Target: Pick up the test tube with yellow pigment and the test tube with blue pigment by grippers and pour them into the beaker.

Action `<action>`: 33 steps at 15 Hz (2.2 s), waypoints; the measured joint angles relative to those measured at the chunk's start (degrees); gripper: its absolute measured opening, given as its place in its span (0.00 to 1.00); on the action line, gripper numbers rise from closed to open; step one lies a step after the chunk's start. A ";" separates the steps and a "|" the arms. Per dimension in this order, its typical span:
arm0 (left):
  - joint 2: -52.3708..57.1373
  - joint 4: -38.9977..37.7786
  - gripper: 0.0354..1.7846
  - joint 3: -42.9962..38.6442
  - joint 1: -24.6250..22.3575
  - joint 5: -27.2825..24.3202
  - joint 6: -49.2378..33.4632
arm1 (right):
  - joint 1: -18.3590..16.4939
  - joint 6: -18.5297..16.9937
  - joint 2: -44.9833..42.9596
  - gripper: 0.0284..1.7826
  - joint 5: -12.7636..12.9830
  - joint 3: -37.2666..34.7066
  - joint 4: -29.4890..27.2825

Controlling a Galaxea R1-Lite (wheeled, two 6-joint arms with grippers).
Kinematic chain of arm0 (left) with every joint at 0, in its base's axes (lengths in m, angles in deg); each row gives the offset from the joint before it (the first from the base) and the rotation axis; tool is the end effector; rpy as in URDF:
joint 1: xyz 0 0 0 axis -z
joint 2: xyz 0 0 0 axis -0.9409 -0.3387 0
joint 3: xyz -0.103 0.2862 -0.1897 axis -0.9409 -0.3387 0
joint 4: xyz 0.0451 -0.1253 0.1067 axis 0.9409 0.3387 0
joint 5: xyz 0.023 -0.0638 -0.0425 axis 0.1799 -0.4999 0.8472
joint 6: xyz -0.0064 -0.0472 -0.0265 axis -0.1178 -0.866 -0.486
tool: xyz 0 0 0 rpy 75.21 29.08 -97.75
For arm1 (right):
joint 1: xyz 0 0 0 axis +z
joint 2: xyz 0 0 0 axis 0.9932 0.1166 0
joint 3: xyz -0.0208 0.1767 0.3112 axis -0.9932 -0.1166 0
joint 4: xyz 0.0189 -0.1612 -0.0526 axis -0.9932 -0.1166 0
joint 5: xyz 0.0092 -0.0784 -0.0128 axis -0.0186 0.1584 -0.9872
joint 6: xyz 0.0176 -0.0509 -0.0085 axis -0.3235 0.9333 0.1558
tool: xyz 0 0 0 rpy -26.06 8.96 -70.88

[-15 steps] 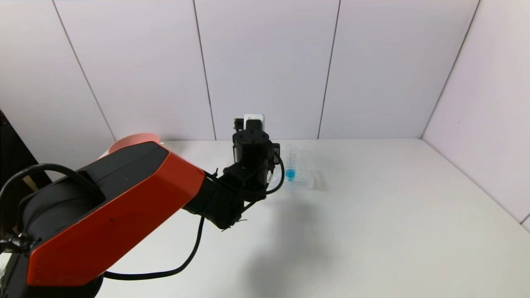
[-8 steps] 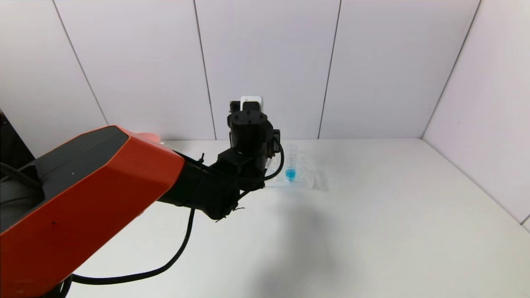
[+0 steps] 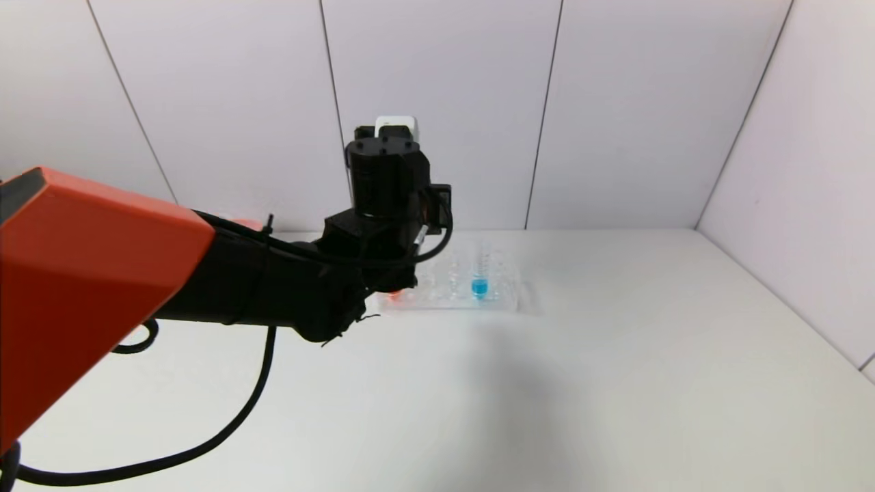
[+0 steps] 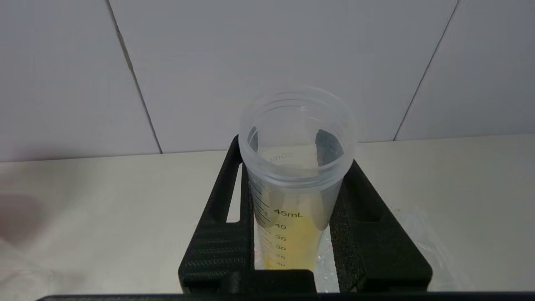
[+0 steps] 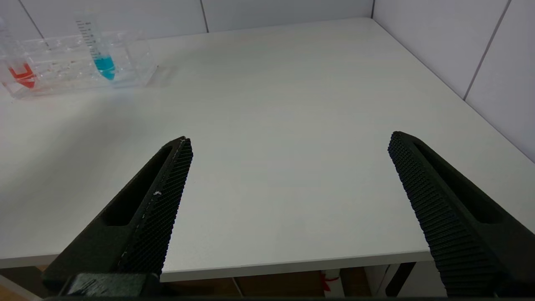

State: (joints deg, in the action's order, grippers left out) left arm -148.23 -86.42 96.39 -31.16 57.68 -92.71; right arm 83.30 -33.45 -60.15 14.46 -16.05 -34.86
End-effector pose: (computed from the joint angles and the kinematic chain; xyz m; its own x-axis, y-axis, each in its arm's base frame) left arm 0.3687 -0.2599 0.2881 0.9953 -0.0902 0.0361 0.0929 0.9924 -0.0812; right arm -0.0709 -0.0022 0.0759 0.9993 -0.0383 0.0012 0.0380 0.9948 0.0946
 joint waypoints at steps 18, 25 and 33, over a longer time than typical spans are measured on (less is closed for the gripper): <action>19.82 13.15 0.28 -11.86 -34.15 -26.14 0.00 | 0.00 0.02 0.00 0.96 0.00 0.00 0.00; 20.57 12.69 0.28 -15.08 -42.59 -33.98 0.26 | 0.00 0.02 0.00 0.96 0.00 0.00 0.00; 19.74 12.39 0.28 -16.81 -45.15 -38.58 0.96 | 0.00 0.05 0.00 0.96 0.00 0.00 0.00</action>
State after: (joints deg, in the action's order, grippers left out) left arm -128.50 -74.04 79.58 -76.31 19.10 -91.75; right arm 83.30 -33.41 -60.15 14.46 -16.05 -34.86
